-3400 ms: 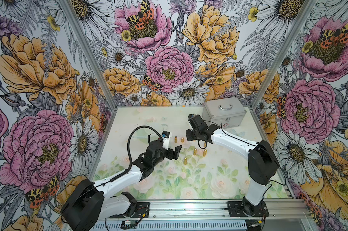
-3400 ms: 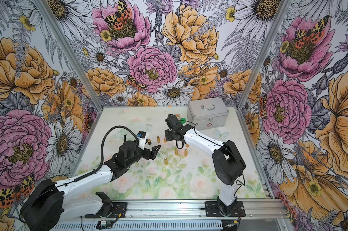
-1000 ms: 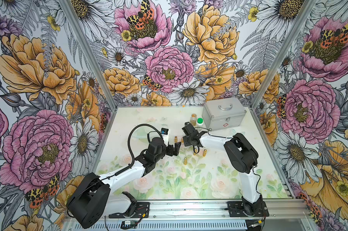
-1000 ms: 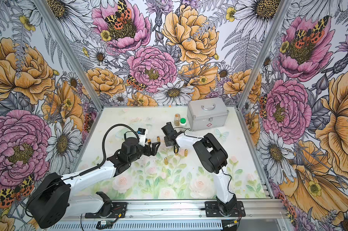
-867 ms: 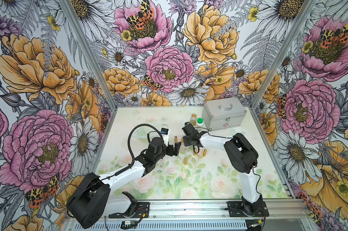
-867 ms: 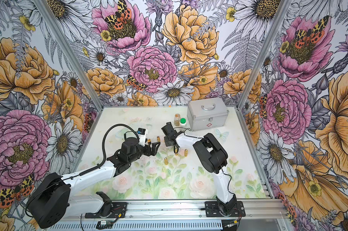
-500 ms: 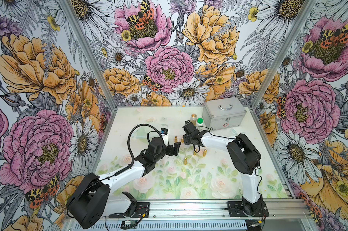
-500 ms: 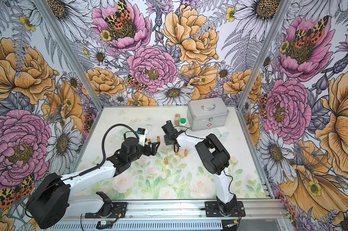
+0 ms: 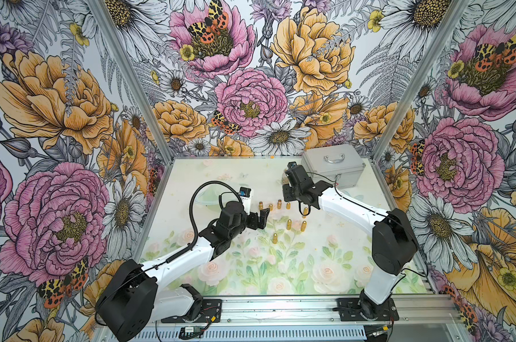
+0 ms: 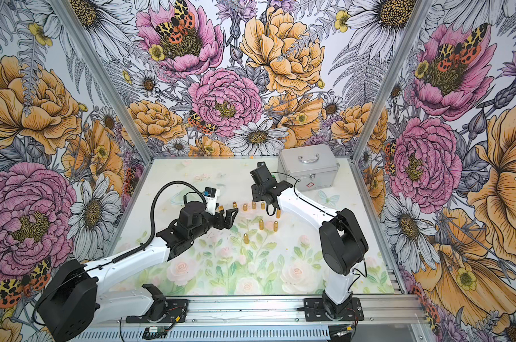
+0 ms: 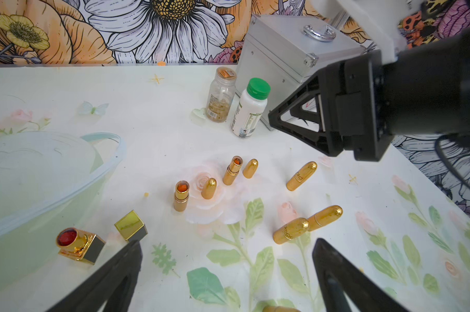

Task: Open the lipstick cap
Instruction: Pick up the lipstick at the center of the board.

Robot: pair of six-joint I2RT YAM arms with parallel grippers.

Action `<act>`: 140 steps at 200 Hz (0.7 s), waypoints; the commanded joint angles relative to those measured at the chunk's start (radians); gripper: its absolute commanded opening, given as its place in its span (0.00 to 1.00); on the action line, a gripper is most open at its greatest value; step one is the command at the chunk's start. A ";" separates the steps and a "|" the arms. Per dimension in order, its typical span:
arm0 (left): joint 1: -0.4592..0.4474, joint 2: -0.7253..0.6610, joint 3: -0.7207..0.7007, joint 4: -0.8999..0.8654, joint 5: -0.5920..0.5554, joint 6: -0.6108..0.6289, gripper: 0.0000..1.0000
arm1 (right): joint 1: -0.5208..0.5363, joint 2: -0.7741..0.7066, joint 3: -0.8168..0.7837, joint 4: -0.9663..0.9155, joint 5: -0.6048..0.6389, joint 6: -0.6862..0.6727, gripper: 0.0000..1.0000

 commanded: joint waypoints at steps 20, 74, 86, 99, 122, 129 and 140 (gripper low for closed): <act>-0.067 0.047 0.059 -0.014 -0.049 0.035 0.99 | -0.060 -0.077 -0.018 -0.210 0.003 0.062 0.54; -0.130 0.128 0.112 -0.013 -0.052 0.066 0.99 | -0.105 -0.034 -0.089 -0.225 -0.118 0.151 0.58; -0.135 0.135 0.117 -0.014 -0.051 0.066 0.99 | -0.106 -0.006 -0.087 -0.224 -0.132 0.159 0.58; -0.139 0.135 0.117 -0.014 -0.049 0.067 0.99 | -0.107 0.016 -0.094 -0.217 -0.122 0.170 0.58; -0.143 0.129 0.112 -0.014 -0.050 0.066 0.99 | -0.107 0.046 -0.104 -0.199 -0.115 0.177 0.56; -0.143 0.128 0.111 -0.014 -0.052 0.066 0.99 | -0.107 0.056 -0.108 -0.193 -0.114 0.177 0.56; -0.143 0.129 0.109 -0.014 -0.052 0.066 0.99 | -0.109 0.072 -0.114 -0.188 -0.102 0.181 0.54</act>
